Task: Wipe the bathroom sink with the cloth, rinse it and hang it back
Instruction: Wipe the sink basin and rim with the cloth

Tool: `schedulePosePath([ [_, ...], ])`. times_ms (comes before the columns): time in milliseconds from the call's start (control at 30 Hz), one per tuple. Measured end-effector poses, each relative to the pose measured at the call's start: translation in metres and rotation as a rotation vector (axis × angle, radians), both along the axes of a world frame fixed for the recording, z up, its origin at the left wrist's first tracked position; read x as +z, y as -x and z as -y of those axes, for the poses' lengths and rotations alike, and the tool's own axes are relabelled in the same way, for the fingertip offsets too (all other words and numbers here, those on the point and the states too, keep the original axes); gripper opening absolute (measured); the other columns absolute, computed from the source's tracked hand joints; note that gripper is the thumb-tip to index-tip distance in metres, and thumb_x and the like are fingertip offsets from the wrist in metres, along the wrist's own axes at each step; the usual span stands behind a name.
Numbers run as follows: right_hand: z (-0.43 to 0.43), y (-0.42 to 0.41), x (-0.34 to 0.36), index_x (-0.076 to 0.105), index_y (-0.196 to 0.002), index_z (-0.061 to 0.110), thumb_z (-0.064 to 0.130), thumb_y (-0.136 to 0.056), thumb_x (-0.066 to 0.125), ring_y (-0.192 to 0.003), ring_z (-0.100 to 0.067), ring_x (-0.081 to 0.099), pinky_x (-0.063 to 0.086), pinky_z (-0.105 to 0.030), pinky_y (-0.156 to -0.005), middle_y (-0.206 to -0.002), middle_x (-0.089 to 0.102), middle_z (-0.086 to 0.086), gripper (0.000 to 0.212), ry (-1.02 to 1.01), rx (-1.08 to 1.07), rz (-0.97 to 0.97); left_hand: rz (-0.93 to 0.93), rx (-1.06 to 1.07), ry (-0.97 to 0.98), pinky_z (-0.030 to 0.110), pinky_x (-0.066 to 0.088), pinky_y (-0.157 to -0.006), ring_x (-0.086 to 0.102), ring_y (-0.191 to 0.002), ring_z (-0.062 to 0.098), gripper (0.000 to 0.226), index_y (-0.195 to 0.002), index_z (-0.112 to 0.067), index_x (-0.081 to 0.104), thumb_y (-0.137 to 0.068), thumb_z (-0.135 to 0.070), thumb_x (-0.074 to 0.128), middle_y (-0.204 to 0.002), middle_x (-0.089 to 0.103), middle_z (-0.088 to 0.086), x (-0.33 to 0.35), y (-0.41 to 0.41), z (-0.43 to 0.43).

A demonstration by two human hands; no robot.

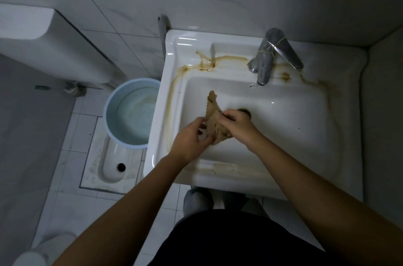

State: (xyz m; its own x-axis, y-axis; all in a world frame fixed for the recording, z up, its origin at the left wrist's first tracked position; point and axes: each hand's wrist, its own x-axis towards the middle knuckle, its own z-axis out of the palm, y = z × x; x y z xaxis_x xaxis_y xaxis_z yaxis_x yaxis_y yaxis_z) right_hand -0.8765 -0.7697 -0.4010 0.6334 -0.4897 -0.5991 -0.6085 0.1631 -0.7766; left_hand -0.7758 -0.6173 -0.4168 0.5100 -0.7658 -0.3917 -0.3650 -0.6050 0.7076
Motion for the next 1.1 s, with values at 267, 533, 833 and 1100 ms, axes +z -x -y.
schedulePosePath([
  [267, -0.007, 0.021, -0.023, 0.065, -0.122, 0.018, 0.002, -0.085, 0.066, -0.092, -0.009, 0.067, 0.053, -0.023, -0.075, -0.104, 0.071, 0.0, 0.04, -0.041, 0.144, 0.015, -0.301, 0.275, 0.048, 0.037, 0.062, -0.075, 0.073, -0.074, 0.016, 0.017, -0.101, -0.014, 0.074, -0.085, -0.01, 0.067, -0.083, 0.076, 0.004, -0.029, 0.017, 0.007],
  [533, -0.015, 0.031, -0.032, 0.07, -0.116, 0.018, -0.001, -0.087, 0.062, -0.097, -0.009, 0.068, 0.056, -0.028, -0.086, -0.104, 0.072, 0.003, 0.035, 0.042, 0.073, 0.079, -0.341, 0.258, 0.073, 0.043, 0.062, -0.079, 0.074, -0.078, 0.022, 0.009, -0.091, -0.015, 0.076, -0.087, -0.02, 0.069, -0.081, 0.077, 0.003, -0.023, 0.023, 0.004],
  [833, 0.008, 0.067, -0.021, 0.07, -0.106, 0.02, 0.008, -0.087, 0.059, -0.088, -0.018, 0.066, 0.056, -0.033, -0.078, -0.096, 0.07, 0.004, 0.025, 0.418, 0.14, -0.155, -0.196, 0.216, 0.122, 0.022, 0.056, -0.066, 0.066, -0.066, 0.014, 0.014, -0.091, -0.004, 0.075, -0.095, -0.014, 0.066, -0.08, 0.073, 0.009, 0.0, 0.011, 0.003],
  [1100, 0.021, 0.096, -0.008, 0.061, -0.089, 0.02, 0.012, -0.088, 0.059, -0.069, -0.021, 0.057, 0.051, -0.038, -0.062, -0.087, 0.062, 0.002, 0.008, 0.789, 0.196, -0.067, -0.162, 0.173, 0.18, 0.025, 0.058, -0.075, 0.071, -0.078, 0.018, 0.016, -0.09, -0.006, 0.079, -0.095, -0.009, 0.064, -0.087, 0.077, 0.009, 0.023, -0.004, 0.014],
])
